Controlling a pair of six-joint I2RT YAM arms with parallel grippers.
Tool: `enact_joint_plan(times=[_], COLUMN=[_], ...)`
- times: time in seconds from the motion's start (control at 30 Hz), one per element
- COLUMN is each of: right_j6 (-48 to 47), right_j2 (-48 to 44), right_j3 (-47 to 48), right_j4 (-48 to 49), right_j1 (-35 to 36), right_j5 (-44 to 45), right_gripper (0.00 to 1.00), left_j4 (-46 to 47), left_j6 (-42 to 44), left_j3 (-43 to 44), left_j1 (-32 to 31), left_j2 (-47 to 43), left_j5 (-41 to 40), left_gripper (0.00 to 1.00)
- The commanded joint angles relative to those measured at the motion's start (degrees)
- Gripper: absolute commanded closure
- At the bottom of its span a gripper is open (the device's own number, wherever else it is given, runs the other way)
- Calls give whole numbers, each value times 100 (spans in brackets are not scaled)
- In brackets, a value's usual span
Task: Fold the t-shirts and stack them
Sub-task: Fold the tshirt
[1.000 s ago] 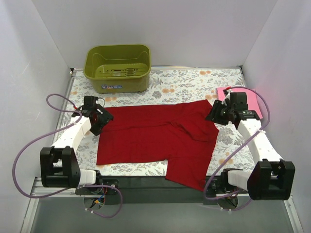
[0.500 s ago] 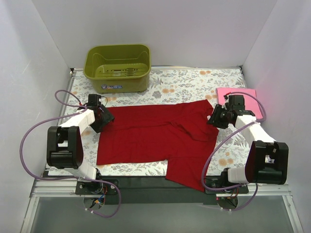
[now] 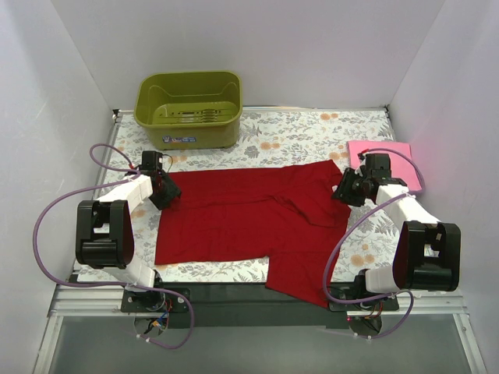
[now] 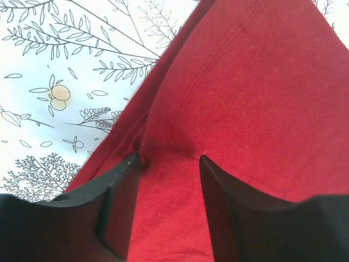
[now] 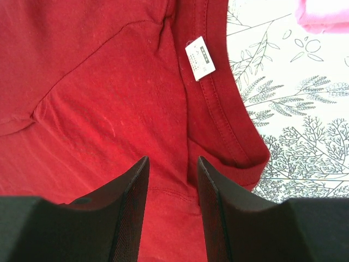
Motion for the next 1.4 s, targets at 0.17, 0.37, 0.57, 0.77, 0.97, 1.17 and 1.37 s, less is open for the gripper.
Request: enact_joint_plan(times=[0.17,0.37,0.57,0.77,0.97,1.17,1.37], right_j6=[-88,-79,-79,-52,-52,-18,26], right_j2=[56,109,250,206,197,83,-49], right_j3=[-135,-293,-451,-645,-724,-706,-435], right_j4=[228,202,210,184,193,175,70], right_j1=[-11,-11,-11,-11,-2,-2,-2], right_j5=[-229,-72,-229,-309,-607,-792,-775], right_gripper=[60,64,64,65,66,81,99], left_j4=[133,98,28,19,1,-43,-218], left_j6=[136,233,250,224,224,206,215], left_j3=[105,184,281,325,308,378,693], left_j1=[12,12,12,3,3,3,12], left_j2=[-89,-247,-326,-335,-326,-344,-335], left_j5=[-34,-8,107,203,177,195,107], left_gripper=[78,99,100,100,100,100,100])
